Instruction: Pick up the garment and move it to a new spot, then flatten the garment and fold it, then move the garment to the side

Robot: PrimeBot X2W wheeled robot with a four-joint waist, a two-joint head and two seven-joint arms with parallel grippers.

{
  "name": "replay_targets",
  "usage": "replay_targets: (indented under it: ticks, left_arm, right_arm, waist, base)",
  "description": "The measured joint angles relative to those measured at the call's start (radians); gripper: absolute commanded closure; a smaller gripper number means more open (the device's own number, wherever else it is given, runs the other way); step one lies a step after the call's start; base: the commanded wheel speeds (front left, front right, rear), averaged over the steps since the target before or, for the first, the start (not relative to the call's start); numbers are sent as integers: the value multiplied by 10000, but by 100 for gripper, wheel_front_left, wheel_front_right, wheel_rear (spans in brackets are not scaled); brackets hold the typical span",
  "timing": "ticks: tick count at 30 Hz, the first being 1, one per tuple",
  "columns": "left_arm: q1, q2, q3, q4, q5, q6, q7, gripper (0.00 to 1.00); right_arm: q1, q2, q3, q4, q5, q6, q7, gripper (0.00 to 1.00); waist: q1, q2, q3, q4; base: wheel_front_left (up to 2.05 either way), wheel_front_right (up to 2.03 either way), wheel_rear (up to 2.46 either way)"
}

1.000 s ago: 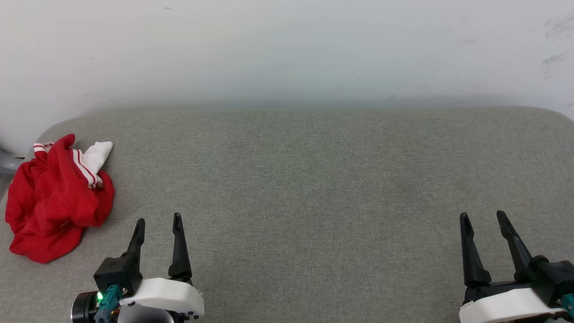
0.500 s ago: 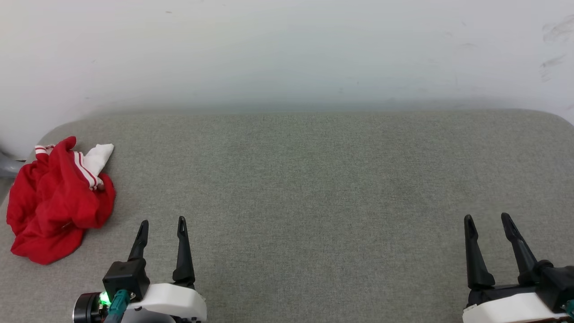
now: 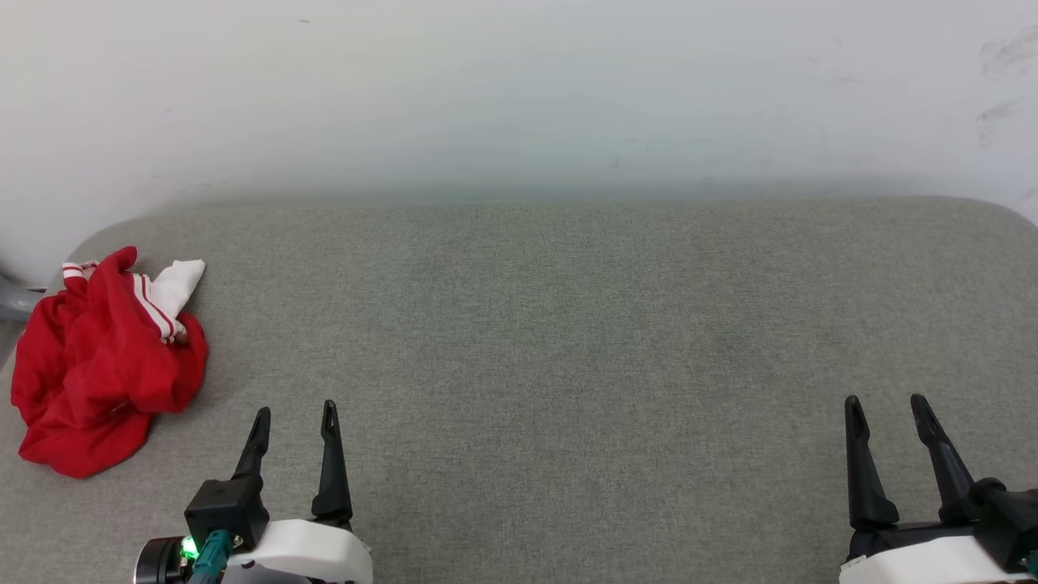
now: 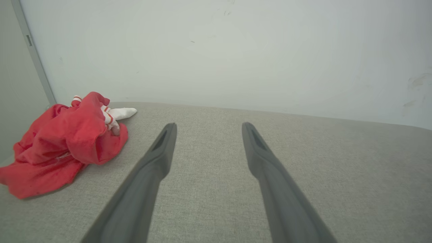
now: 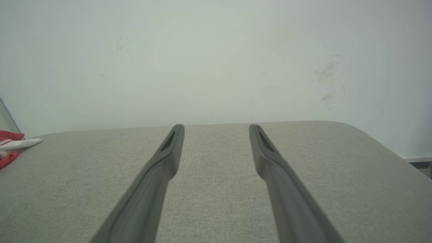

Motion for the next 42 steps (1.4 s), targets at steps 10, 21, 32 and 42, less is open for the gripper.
replay_targets:
  ticks: [10, 21, 32, 42]
  left_arm:
    - [0, 0, 0, 115, -125, -25, 0, 0]
    - [-4, -2, 186, 151, -58, 8, 0, 0]
    - [-45, -2, 430, 224, 40, 6, -2, 0]
    - [-64, 0, 698, 282, 31, 8, -2, 0]
  right_arm:
    - [5, 0, 10, 48, 100, 0, 0, 0]
    - [33, 0, 48, 61, 19, -2, 0, 0]
    - [64, -2, 148, 102, -71, -2, 0, 0]
    - [67, 0, 290, 121, -180, 0, 0, 0]
  waist:
    - [0, 0, -8, 45]
    - [0, 0, 11, 433]
    - [0, 0, 83, 1563]
    - [0, 0, 118, 2890]
  base:
    - [0, 0, 0]
    - [0, 0, 0]
    - [0, 0, 0]
    - [0, 0, 0]
